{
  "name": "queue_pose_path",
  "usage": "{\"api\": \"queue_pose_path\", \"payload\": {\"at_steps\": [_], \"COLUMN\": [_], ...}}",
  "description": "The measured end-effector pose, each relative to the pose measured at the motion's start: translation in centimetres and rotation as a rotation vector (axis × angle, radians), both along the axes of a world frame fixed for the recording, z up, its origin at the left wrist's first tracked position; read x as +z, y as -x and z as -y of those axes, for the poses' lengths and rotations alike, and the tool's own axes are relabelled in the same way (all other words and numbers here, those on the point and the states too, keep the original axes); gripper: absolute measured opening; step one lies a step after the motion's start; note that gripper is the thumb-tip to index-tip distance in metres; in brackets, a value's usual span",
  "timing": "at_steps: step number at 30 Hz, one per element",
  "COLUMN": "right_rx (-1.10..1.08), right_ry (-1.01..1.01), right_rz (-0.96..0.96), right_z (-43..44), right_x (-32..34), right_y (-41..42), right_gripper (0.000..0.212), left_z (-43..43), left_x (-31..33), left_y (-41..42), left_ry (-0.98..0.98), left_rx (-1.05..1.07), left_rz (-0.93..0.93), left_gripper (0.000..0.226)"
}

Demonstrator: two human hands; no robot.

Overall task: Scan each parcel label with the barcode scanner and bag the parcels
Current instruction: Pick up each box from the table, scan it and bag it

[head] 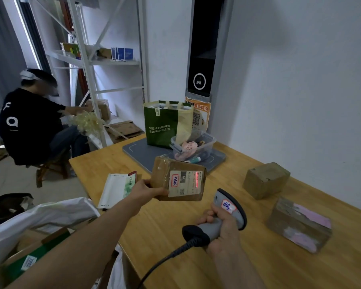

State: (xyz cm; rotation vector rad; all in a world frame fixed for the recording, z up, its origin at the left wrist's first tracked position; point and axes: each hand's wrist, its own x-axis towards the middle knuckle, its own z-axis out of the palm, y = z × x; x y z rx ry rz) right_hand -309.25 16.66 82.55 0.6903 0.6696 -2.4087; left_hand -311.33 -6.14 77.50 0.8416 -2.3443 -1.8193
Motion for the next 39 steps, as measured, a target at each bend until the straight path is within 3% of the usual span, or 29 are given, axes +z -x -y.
{"api": "queue_pose_path", "payload": {"at_steps": [7,12,15,18,21,25,28,34,39], "right_rx": [0.040,0.198,0.302,0.396,0.458,0.488,0.468,0.391,0.345], "right_ry": [-0.030,-0.063,-0.069,-0.075,-0.108,-0.143,-0.153,-0.128,-0.108], "right_rz": [-0.040,-0.029,0.014,0.055,0.063,0.084,0.096,0.123,0.147], "right_z": [1.0,3.2,5.7,8.2,10.2,11.6,11.7,10.1,8.5], "right_x": [-0.5,-2.2,-2.9,-3.6,-4.3,-5.0,-5.4,-6.4,-7.0], "right_y": [0.1,-0.4,-1.7,-3.0,-4.1,-4.6,-4.5,-3.3,-2.5], "right_gripper": [0.023,0.023,0.026,0.025,0.022,0.017,0.017,0.019,0.022], "left_z": [0.6,4.4,7.9,11.4,13.6,14.3,14.0,15.0,16.0], "left_x": [-0.7,-2.4,-2.9,-3.3,-4.2,-5.1,-5.1,-2.0,-1.5], "left_y": [-1.7,-7.3,-12.5,-17.5,-20.6,-21.9,-21.5,-18.9,-17.2], "left_ry": [-0.064,-0.138,-0.019,0.155,0.438,0.620,0.669,0.709,0.783], "left_rx": [0.093,0.440,0.685,0.774,0.670,0.226,-0.008,-0.222,-0.467], "left_rz": [-0.018,-0.032,-0.081,-0.065,0.050,0.190,0.287,0.406,0.643], "left_gripper": [0.045,0.065,0.044,0.048,0.062,0.062,0.056,0.051,0.044]}}
